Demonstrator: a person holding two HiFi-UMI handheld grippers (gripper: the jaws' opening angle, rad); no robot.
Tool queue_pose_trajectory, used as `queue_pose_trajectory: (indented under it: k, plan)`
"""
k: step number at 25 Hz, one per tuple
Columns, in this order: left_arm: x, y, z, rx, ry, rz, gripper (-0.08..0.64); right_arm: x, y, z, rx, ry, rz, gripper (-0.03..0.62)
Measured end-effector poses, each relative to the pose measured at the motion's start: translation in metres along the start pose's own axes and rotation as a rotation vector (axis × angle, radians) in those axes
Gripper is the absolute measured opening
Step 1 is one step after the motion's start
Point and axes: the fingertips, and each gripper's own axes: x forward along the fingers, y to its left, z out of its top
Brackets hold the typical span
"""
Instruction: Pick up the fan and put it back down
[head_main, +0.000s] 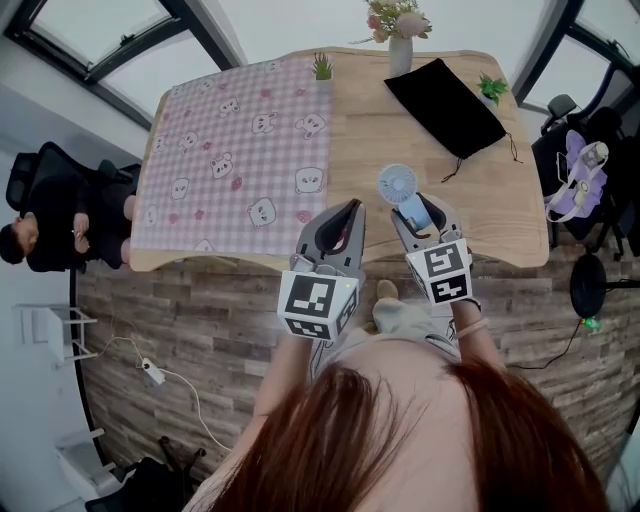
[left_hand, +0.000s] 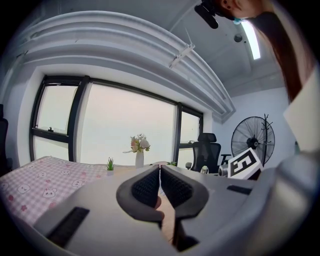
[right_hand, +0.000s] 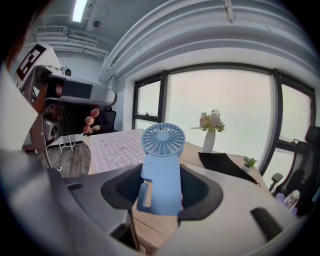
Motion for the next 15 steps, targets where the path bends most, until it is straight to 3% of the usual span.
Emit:
queue_pose_trajectory:
  k: [15]
  plan:
    - [0.02, 0.006, -0.006, -0.016, 0.02, 0.011, 0.012, 0.027, -0.007, -0.045, 0.028, 0.12, 0.044, 0.213]
